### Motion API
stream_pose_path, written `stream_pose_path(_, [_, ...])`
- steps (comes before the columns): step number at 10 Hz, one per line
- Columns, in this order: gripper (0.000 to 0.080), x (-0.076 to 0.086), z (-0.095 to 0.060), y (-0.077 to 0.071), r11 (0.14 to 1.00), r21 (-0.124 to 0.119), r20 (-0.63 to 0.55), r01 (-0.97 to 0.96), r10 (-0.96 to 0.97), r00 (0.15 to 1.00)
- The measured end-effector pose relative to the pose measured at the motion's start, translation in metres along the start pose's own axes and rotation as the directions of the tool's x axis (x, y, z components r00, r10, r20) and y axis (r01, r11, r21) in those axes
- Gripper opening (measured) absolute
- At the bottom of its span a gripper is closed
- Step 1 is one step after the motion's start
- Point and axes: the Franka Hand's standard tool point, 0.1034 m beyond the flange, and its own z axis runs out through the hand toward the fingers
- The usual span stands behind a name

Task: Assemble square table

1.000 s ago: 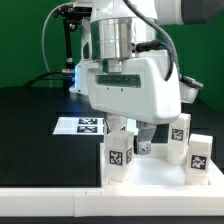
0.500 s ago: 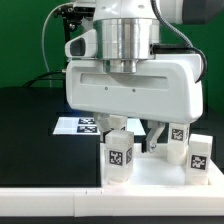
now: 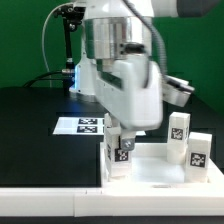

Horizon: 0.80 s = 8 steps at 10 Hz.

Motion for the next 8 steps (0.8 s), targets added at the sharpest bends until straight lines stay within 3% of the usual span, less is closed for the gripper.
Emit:
stream_pose_path(1, [0.0288, 0.005, 0.000, -0.001, 0.985, 0.016, 0.046, -0.170, 0.169, 0.985])
stream_pose_path(4, [0.0288, 0.006, 0.003, 0.001, 0.990, 0.011, 0.039, -0.139, 0.138, 0.990])
stream_pose_path(5, [0.0288, 0.002, 0.004, 0.002, 0.999, -0.001, 0.007, -0.043, 0.043, 0.999])
stream_pose_path(6, [0.0288, -0.004, 0.006, 0.004, 0.982, -0.001, -0.013, 0.190, -0.190, 0.982])
stream_pose_path(7, [0.0288, -0.010, 0.007, 0.009, 0.898, 0.003, -0.012, 0.440, -0.440, 0.898])
stream_pose_path(8, [0.0473, -0.014, 0.008, 0.014, 0.830, -0.007, 0.012, 0.557, -0.557, 0.830])
